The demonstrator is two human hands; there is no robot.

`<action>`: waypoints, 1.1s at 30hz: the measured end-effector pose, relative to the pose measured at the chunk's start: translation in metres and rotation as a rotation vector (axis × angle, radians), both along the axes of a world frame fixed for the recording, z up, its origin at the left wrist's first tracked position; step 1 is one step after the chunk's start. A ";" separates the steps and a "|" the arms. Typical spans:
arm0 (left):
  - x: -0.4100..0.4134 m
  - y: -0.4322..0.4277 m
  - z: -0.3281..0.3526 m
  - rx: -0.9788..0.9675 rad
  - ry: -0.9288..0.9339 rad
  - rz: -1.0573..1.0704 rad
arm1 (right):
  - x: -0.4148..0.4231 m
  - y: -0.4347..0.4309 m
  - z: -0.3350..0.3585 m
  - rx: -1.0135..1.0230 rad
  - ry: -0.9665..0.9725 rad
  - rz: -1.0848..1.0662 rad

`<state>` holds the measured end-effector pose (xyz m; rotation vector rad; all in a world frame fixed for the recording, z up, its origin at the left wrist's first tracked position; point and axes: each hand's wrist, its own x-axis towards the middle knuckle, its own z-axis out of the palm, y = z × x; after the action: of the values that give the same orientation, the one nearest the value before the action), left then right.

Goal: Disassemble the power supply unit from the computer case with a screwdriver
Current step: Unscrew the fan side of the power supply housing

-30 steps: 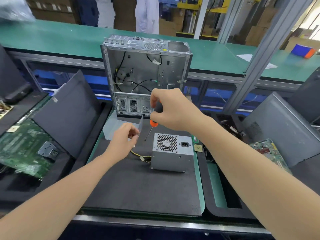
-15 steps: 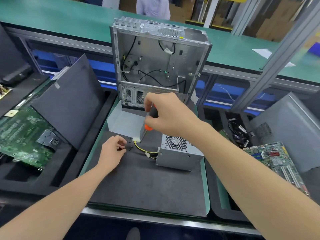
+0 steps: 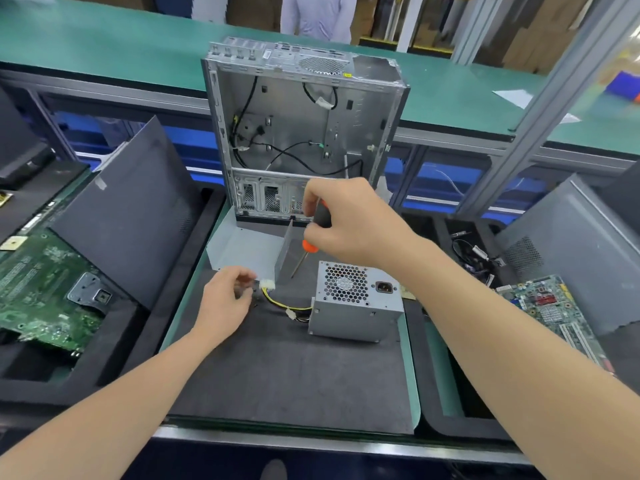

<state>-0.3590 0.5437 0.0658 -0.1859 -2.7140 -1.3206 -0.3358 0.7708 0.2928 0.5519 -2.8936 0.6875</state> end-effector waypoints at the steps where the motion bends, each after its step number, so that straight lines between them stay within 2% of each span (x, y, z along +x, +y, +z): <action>1: -0.002 0.009 0.011 0.019 0.050 0.003 | 0.001 0.006 0.005 0.004 0.025 -0.013; 3: -0.008 0.034 0.036 0.038 0.144 -0.049 | 0.004 0.019 0.015 0.014 0.062 -0.055; 6: -0.012 0.081 0.071 0.063 0.216 -0.263 | 0.010 0.039 0.024 0.054 0.093 -0.123; 9: -0.009 0.126 0.089 0.031 0.115 -0.469 | 0.018 0.057 0.025 0.076 0.082 -0.180; 13: -0.008 0.162 0.093 -0.160 -0.068 -0.596 | 0.028 0.076 0.019 0.063 0.060 -0.219; 17: -0.005 0.168 0.088 -0.276 -0.097 -0.588 | 0.032 0.086 0.012 0.049 0.054 -0.239; 21: -0.003 0.167 0.082 -0.246 -0.077 -0.521 | 0.035 0.088 0.009 0.048 0.056 -0.253; 33: -0.001 0.165 0.077 -0.202 -0.057 -0.524 | 0.037 0.086 0.009 0.069 0.051 -0.256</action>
<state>-0.3600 0.7087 0.1430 -0.9463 -2.9626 -1.1533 -0.2991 0.8570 0.3021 0.1954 -2.8764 0.5304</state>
